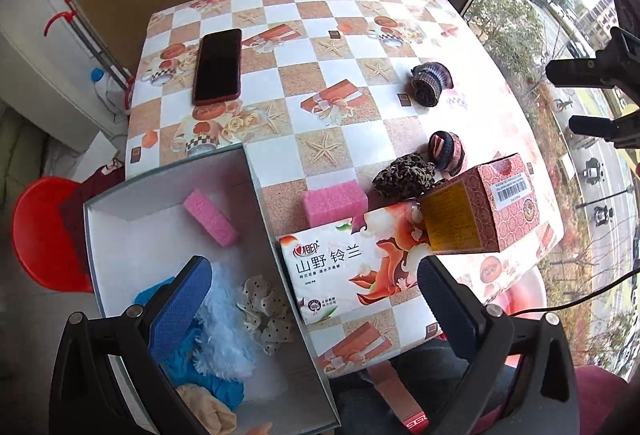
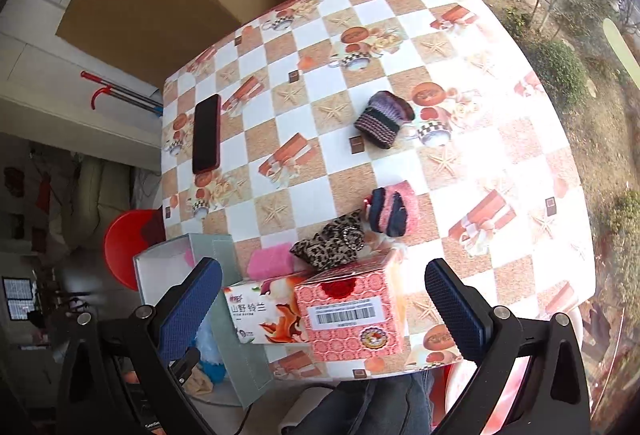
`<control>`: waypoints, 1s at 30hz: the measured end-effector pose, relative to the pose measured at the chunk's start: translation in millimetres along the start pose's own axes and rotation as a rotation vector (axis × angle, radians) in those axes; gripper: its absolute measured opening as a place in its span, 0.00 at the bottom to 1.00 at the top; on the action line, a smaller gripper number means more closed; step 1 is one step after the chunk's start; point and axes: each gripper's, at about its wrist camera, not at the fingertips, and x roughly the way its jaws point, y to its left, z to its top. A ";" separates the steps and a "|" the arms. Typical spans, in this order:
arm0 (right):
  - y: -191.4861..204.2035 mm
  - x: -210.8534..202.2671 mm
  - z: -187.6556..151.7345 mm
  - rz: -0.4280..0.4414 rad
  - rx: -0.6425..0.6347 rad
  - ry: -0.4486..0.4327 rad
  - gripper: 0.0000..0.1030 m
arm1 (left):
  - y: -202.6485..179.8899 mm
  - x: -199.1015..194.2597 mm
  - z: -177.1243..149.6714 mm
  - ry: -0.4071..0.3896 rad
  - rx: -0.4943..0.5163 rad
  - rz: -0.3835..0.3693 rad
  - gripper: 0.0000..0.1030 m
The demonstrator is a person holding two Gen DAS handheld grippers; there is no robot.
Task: Organize soft objects
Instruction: 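Move both tools back to the table toward the remaining soft items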
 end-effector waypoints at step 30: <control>-82.7 217.8 47.6 -0.132 -0.027 0.477 0.99 | -83.9 202.4 97.8 0.459 0.652 -0.041 1.00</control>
